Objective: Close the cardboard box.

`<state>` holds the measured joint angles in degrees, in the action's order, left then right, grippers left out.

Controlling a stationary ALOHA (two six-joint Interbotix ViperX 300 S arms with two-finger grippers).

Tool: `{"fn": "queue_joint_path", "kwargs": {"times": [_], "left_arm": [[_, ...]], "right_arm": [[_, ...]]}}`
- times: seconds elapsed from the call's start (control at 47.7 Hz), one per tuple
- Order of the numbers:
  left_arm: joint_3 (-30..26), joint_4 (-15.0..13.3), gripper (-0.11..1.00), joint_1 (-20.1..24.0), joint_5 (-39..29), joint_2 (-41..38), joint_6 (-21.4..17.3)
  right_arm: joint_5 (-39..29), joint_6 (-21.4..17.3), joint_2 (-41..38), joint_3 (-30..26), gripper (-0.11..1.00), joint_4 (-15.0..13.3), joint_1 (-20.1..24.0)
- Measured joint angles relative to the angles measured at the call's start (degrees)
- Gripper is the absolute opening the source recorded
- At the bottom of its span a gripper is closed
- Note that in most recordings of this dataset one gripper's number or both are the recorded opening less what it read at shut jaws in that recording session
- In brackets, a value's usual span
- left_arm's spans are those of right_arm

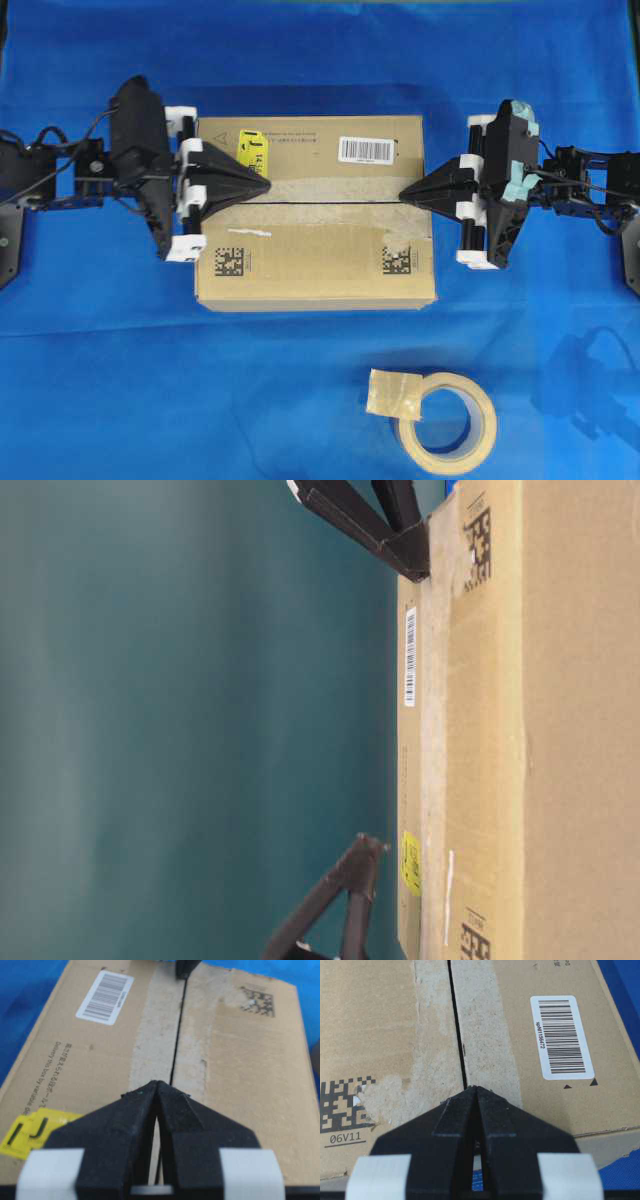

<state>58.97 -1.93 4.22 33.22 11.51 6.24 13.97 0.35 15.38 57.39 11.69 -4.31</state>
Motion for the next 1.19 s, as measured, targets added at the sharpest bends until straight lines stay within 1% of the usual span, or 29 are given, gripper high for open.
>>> {"fn": "queue_joint_path", "kwargs": {"times": [0.21, 0.335, 0.503, 0.713, 1.195], "left_arm": [[5.0, 0.0, 0.0, -0.4, 8.3, -1.2, -1.3], [6.7, 0.0, 0.0, -0.4, 10.8, -1.8, -1.5], [7.9, 0.0, 0.0, -0.4, 12.1, -3.3, -1.5], [7.9, -0.1, 0.0, -0.4, 13.1, -4.5, -1.5], [8.0, -0.2, 0.0, -1.1, 13.3, -4.8, -1.6]], "right_arm": [[0.1, 0.0, 0.0, 0.0, 0.0, 0.0, 0.0], [0.0, 0.0, 0.0, 0.0, 0.0, 0.0, 0.0], [0.2, 0.0, 0.0, 0.0, 0.0, 0.0, 0.0], [0.2, 0.0, 0.0, 0.0, 0.0, 0.1, 0.0], [0.5, 0.0, 0.0, 0.0, 0.0, 0.1, 0.0]]}}
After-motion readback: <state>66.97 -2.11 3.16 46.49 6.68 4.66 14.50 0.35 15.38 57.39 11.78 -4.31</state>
